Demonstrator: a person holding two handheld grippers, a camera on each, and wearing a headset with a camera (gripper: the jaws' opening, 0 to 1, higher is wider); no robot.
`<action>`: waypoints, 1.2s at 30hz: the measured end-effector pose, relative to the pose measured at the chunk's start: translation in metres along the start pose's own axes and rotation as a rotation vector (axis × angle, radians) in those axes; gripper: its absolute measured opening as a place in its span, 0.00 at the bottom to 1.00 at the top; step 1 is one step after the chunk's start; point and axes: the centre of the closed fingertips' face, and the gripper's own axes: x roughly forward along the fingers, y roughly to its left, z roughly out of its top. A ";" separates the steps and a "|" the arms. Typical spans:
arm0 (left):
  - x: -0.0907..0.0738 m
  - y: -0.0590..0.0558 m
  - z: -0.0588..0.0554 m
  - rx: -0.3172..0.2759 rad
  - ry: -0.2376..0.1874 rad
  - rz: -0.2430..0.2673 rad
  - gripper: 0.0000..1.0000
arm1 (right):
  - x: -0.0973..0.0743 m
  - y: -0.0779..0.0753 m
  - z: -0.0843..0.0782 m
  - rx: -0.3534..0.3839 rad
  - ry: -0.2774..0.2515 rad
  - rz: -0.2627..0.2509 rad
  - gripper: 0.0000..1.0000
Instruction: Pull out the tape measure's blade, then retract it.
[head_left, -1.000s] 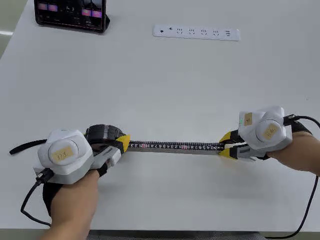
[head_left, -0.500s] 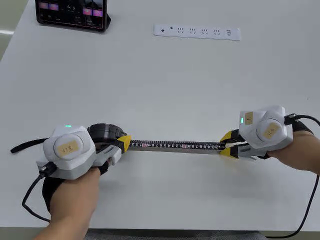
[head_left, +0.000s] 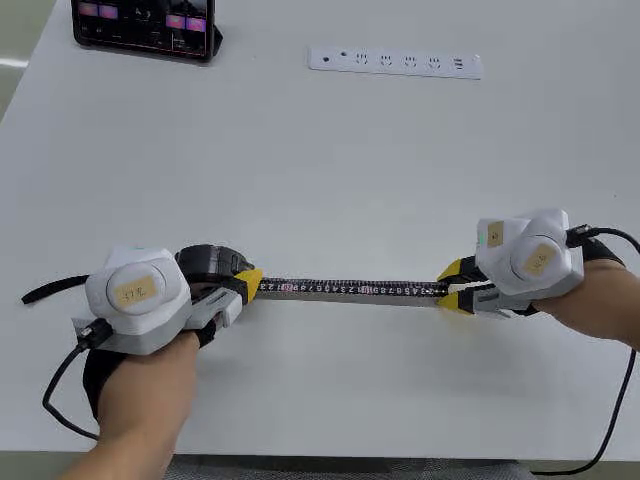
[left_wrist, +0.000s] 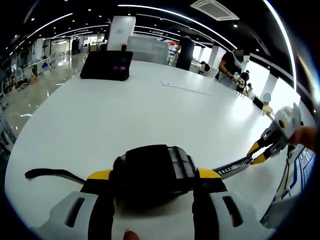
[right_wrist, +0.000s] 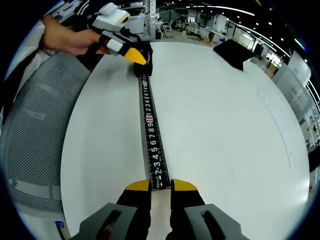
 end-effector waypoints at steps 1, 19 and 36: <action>0.000 0.000 0.000 -0.001 -0.002 -0.002 0.59 | 0.001 0.001 0.002 -0.002 0.000 0.004 0.10; -0.001 -0.001 0.000 -0.016 0.001 -0.018 0.59 | 0.013 0.004 0.022 -0.008 -0.029 0.025 0.10; -0.002 -0.001 -0.001 -0.025 0.004 -0.026 0.59 | 0.023 0.007 0.040 -0.009 -0.049 0.046 0.10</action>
